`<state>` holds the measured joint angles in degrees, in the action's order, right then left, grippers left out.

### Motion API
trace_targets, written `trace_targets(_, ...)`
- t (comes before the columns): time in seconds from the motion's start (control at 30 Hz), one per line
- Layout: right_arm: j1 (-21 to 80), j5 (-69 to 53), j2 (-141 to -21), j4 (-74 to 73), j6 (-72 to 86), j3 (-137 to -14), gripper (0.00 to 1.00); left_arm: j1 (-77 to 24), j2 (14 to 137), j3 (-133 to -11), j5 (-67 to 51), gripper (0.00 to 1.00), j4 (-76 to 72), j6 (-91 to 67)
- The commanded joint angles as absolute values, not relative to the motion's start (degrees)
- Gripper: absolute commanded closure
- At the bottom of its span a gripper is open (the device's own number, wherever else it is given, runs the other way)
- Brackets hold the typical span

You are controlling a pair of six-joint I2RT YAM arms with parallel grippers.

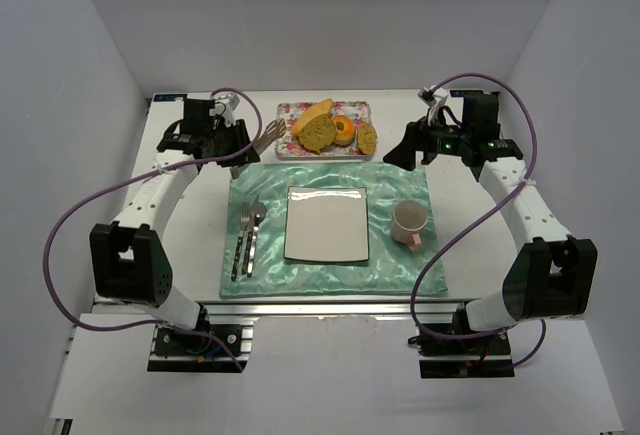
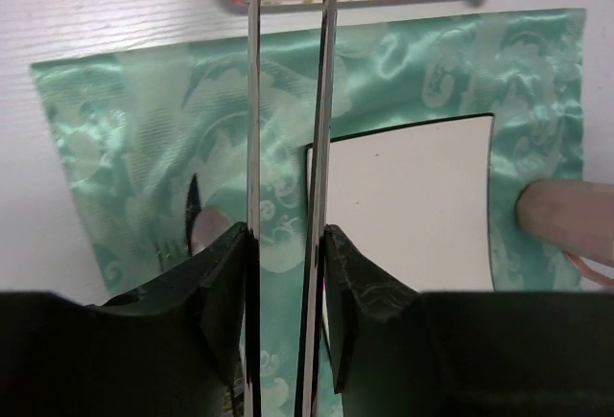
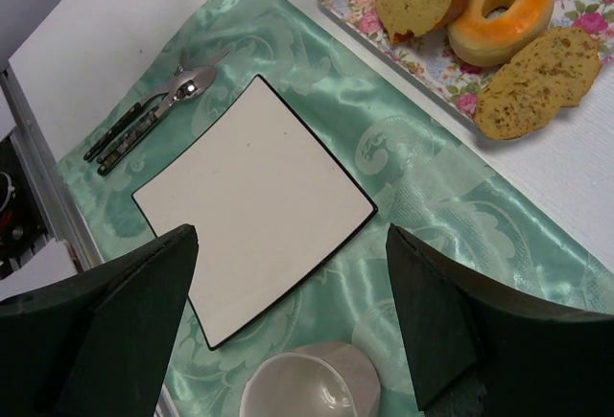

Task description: Place the bread

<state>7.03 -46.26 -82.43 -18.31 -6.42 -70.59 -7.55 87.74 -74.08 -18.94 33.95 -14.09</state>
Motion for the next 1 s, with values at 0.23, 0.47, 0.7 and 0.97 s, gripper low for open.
trace_targets(0.23,5.98,-47.72,-80.16,-16.52,-6.24,-69.96,0.16,-11.25,96.15,-86.39,-27.24,0.53,31.29,-15.47)
trace_targets(0.47,5.71,-47.72,-80.16,-16.35,-6.24,-69.44,0.16,-12.04,103.35,-94.91,-30.67,0.51,33.31,-13.28)
trace_targets(0.7,5.27,-47.9,-80.16,-16.08,-5.98,-69.17,0.16,-13.01,107.92,-100.98,-30.41,0.5,34.1,-13.01)
trace_targets(0.97,5.1,-48.43,-80.95,-16.0,-5.63,-69.43,0.16,-15.03,115.38,-112.31,-22.77,0.5,37.35,-14.06)
